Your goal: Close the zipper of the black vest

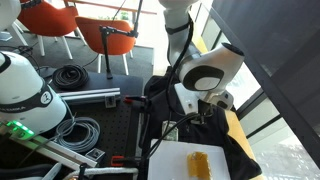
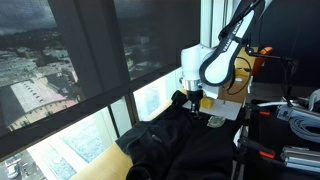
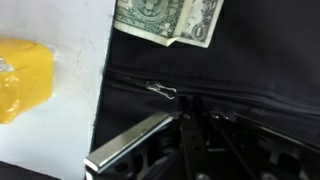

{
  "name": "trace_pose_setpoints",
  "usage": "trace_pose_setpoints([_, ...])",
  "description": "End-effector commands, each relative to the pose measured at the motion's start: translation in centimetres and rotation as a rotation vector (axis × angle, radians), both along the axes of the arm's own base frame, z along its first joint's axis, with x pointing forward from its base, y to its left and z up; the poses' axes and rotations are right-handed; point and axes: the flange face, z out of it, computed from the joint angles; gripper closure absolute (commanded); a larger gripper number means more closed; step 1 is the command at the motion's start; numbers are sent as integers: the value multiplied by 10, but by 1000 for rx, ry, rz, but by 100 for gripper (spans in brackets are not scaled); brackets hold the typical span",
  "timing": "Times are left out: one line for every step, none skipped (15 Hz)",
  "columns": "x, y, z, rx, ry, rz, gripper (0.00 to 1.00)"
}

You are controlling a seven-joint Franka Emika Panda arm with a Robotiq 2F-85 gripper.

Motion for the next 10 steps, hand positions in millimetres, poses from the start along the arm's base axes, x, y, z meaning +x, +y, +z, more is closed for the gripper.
trace_pose_setpoints([10, 41, -14, -4, 52, 50, 98])
trace_pose_setpoints([10, 52, -18, -7, 71, 65, 98])
trace_pose_setpoints([11, 62, -22, -8, 84, 81, 98])
trace_pose_setpoints([12, 74, -26, -12, 97, 98, 98])
trace_pose_setpoints([12, 86, -30, -15, 109, 114, 98])
trace_pose_setpoints([12, 96, -32, -16, 121, 130, 98])
trace_pose_setpoints([12, 108, -35, -18, 129, 147, 98])
trace_pose_setpoints([13, 115, -33, -25, 138, 159, 98])
trace_pose_setpoints([13, 124, -34, -27, 145, 172, 98])
trace_pose_setpoints([12, 134, -34, -27, 149, 185, 98])
